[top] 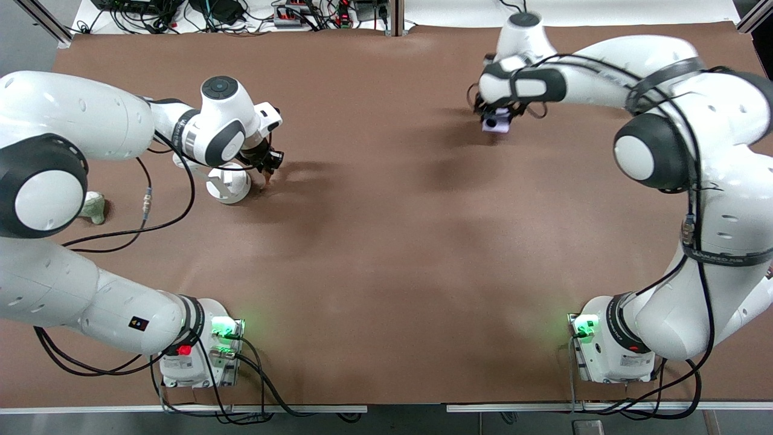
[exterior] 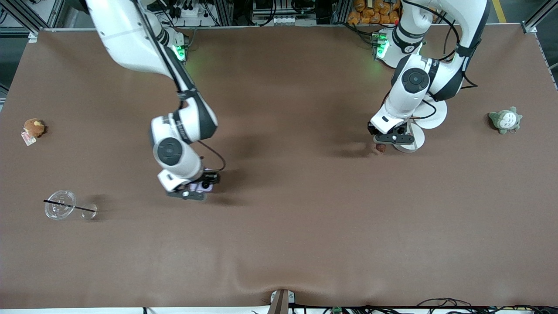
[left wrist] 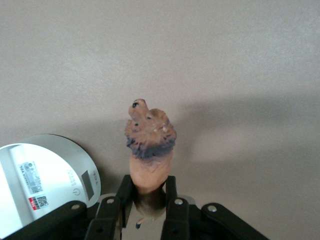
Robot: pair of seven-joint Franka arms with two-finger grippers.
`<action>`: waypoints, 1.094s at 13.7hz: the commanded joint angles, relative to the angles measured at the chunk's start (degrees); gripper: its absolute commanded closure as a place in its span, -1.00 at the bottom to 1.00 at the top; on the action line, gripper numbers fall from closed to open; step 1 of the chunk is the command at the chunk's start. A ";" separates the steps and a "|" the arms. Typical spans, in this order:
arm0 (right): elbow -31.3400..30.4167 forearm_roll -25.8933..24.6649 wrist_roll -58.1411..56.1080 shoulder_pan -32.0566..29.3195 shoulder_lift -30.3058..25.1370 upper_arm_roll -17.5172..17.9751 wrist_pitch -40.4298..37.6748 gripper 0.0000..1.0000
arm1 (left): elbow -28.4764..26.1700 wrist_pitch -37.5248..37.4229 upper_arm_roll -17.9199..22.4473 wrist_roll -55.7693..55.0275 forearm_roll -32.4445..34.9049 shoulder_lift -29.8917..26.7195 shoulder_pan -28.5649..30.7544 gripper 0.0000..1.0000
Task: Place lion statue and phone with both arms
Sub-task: 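Lower the lion beside the lamp while the right gripper carries the phone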
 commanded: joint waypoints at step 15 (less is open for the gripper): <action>4.33 0.37 -27.61 -13.81 8.51 -9.77 13.55 0.51 | 0.66 4.30 -2.18 -0.44 0.17 0.03 0.39 -1.00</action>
